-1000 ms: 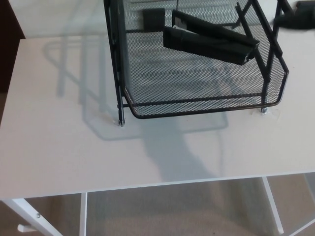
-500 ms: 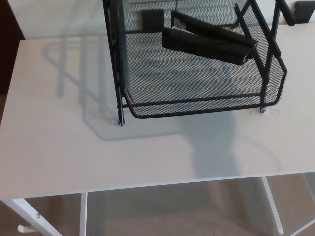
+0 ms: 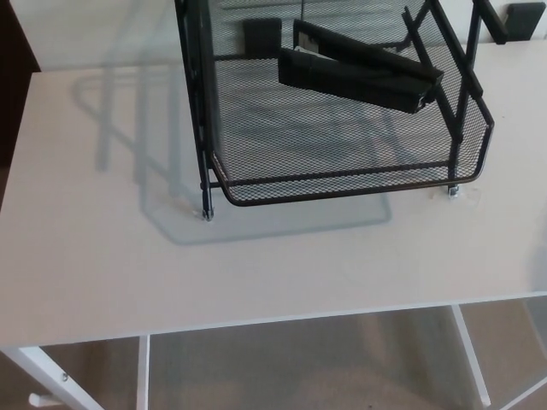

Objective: The robot walks towards a desk on which a file tray is kept in the middle and a stapler is kept to its right. The robot lifts the stapler using its right hand and places it on the file tray.

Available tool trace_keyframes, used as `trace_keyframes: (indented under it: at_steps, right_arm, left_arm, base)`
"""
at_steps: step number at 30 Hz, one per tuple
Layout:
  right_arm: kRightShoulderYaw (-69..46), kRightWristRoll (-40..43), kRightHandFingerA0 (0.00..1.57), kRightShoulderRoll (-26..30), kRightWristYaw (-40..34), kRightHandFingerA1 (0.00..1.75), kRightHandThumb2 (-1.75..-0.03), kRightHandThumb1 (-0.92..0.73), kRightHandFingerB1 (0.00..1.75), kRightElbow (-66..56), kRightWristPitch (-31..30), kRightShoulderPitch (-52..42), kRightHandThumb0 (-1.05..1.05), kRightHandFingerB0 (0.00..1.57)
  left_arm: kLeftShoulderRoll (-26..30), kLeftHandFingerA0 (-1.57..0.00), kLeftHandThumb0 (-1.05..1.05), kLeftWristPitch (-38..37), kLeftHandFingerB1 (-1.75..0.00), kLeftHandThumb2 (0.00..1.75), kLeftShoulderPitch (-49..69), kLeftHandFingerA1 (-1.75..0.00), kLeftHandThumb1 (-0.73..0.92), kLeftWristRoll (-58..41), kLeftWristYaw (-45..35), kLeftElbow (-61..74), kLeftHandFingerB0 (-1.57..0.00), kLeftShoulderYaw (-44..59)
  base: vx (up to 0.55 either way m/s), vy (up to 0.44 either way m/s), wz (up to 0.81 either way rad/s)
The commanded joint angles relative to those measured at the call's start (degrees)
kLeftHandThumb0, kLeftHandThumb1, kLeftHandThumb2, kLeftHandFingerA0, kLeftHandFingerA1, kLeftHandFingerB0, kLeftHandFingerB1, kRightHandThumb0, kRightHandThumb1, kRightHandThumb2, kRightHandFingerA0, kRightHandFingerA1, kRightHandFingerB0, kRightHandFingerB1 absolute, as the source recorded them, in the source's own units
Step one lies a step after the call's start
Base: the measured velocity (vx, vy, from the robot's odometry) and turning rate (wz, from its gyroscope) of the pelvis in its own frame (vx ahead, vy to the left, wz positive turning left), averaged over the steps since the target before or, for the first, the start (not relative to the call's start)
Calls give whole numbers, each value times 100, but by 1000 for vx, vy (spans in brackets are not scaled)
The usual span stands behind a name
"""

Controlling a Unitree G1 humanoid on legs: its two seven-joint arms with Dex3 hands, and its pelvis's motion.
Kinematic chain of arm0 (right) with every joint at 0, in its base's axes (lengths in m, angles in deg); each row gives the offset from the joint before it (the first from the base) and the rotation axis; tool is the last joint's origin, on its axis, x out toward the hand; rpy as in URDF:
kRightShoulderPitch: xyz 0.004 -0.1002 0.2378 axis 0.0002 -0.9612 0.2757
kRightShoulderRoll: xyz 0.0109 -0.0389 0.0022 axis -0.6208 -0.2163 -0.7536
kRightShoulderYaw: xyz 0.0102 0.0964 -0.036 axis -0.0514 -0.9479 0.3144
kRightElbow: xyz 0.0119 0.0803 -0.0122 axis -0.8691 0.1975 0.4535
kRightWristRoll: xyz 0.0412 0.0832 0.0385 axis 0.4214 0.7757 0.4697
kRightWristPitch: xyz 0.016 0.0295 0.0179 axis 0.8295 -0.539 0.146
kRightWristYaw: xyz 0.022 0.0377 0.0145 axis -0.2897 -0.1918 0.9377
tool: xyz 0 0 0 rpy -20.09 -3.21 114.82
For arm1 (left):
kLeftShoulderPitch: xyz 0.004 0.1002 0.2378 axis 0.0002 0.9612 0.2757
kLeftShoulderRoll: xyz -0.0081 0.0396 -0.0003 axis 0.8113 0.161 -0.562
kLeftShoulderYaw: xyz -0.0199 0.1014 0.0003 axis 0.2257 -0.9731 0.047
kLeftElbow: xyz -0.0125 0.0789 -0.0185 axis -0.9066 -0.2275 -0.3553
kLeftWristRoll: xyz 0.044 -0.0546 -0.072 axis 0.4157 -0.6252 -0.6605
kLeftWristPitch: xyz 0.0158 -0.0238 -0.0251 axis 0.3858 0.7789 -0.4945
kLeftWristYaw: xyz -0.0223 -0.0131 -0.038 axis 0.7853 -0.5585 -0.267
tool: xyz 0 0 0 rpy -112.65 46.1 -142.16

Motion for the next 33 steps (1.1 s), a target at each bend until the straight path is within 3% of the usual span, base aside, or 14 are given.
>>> trace_keyframes:
  at_steps: [1, 9, 16, 19, 21, 22, 23, 25, 26, 27, 28, 31, 32, 33]
  right_arm:
    - [-1898, 232, 40, -1358, -6644, 57, -61, -70, 40, 2497, 4762, -2069, -36, 48]
    - [110, -1197, 50, -1058, -9058, 82, -61, -71, 67, 3567, 4758, -3046, -46, 49]
    - [199, 27, 54, -1635, -6403, 93, -61, -72, 50, 5287, 3809, -2652, -46, 49]
    - [-82, 700, 49, -1697, -4620, 60, -61, -72, 39, 5133, 3276, -2530, -51, 43]
    - [-72, 915, 59, -1507, -2698, 62, -89, -58, 48, 4208, 1311, -2445, -62, 33]
    - [-322, 1267, 45, -1315, -1983, 43, -62, -74, 31, 4542, 258, -1989, -62, 28]
    - [-1540, 2367, 24, -1279, -2097, 53, -78, -51, 41, 5089, -786, -1259, -55, 16]
    - [-1456, 2246, 78, -1302, -2392, 107, -62, -74, 53, 5158, -724, -1103, -64, 42]
    - [-1488, 2259, 87, -1439, -2453, 90, -84, -53, 48, 4933, -713, -1059, -61, 20]
    - [-1630, 2346, 87, -1531, -2628, 97, -60, -68, 43, 4906, -741, -992, -62, 36]
    - [-1533, 2254, 91, -1522, -2623, 106, -86, -53, 52, 5007, -749, -959, -60, 32]
    - [-1222, 2051, 69, -1411, -2126, 108, -61, -69, 48, 5253, -729, -1014, -60, 43]
    - [-1148, 2082, 28, -1533, -1947, 58, -59, -66, 41, 5186, -111, -1273, -51, 40]
    - [-450, 1518, 27, -1524, -1844, 40, -60, -68, 29, 5141, 661, -1664, -62, 26]
  left_arm:
    - [106, -44, -65, -132, -40, 67, 26, -51, 91, -119, -50, 18, -34, 179]
    - [99, -45, -65, -166, -40, 67, -30, -50, 91, -81, 0, -6, -34, 151]
    - [138, -45, -64, -66, -40, 67, -116, -50, 91, -55, 7, 40, -34, 118]
    - [167, -45, -64, -48, -40, 67, -112, -50, 91, -62, 6, 73, -34, 125]
    - [185, -44, -65, -36, -41, 67, -119, -52, 92, -33, -7, 64, -34, 97]
    - [166, -45, -64, -9, -42, 67, -105, -52, 91, -71, 15, 57, -35, 136]
    - [172, -44, -65, -17, -41, 67, -105, -53, 91, -64, 6, 37, -34, 133]
    - [179, -44, -65, -37, -41, 67, -97, -52, 91, -40, 21, 22, -34, 118]
    - [188, -43, -65, -56, -40, 67, -85, -50, 91, -21, 37, 2, -34, 107]
    - [193, -43, -65, -60, -41, 67, -78, -50, 91, -19, 42, -8, -34, 108]
    - [197, -43, -65, -29, -41, 67, -76, -52, 91, -34, 45, -12, -34, 123]
    - [243, -43, -65, 3, -42, 67, -54, -53, 92, -47, 24, 3, -33, 141]
    - [256, -43, -65, -8, -42, 67, -44, -53, 92, -31, 12, 0, -33, 130]
    - [269, -42, -66, 8, -42, 67, -49, -53, 92, -34, -16, -15, -32, 137]
  base:
    - [0, 0, 0]
    - [0, 0, 0]
    - [0, 0, 0]
    - [0, 0, 0]
    - [0, 0, 0]
    - [0, 0, 0]
    - [0, 0, 0]
    - [0, 0, 0]
    - [0, 0, 0]
    - [0, 0, 0]
    - [0, 0, 0]
    - [0, 0, 0]
    - [0, 0, 0]
    - [0, 0, 0]
